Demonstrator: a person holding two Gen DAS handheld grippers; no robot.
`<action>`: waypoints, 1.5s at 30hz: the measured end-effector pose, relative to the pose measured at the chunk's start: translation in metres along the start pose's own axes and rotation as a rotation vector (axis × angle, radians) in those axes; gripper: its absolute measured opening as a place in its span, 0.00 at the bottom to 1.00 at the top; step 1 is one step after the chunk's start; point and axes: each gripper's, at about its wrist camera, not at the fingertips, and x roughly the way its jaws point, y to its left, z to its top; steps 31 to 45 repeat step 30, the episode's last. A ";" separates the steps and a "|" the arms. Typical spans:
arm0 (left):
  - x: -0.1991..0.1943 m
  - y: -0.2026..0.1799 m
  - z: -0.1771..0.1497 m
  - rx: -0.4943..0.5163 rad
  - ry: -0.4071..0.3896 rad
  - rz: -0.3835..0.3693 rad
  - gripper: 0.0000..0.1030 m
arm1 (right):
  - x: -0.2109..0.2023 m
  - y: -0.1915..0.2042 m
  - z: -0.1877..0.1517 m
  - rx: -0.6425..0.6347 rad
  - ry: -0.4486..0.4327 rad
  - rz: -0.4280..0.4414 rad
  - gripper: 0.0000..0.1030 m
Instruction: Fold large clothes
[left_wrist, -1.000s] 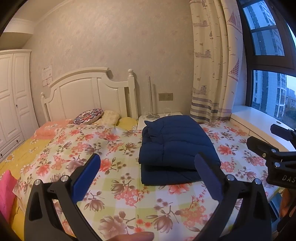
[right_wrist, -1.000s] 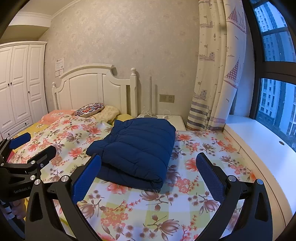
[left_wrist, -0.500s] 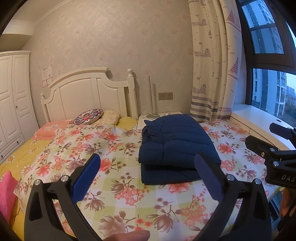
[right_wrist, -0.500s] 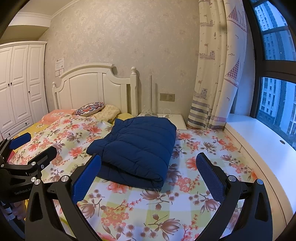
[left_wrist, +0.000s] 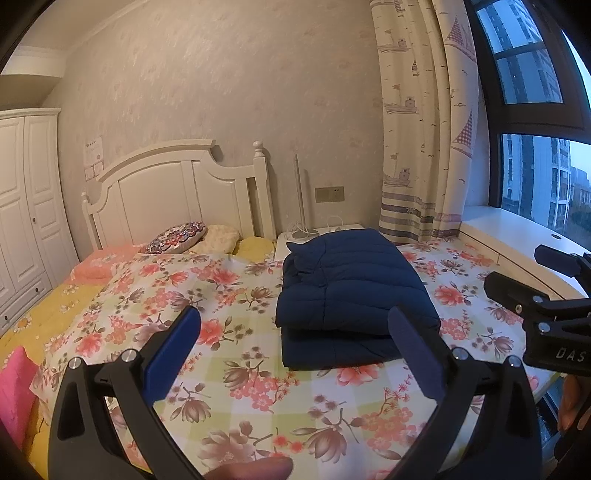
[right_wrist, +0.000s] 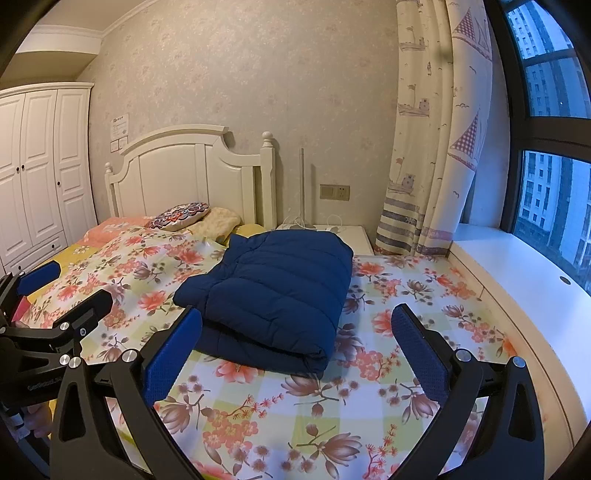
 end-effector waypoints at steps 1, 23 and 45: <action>0.000 0.000 0.001 0.002 -0.001 -0.001 0.98 | 0.000 0.001 0.000 0.000 0.000 0.001 0.96; 0.026 -0.005 -0.012 0.013 0.050 -0.045 0.98 | 0.021 0.004 -0.017 0.010 0.069 0.013 0.96; 0.104 0.061 -0.022 -0.032 0.188 0.016 0.98 | 0.056 -0.040 -0.022 0.043 0.130 -0.008 0.96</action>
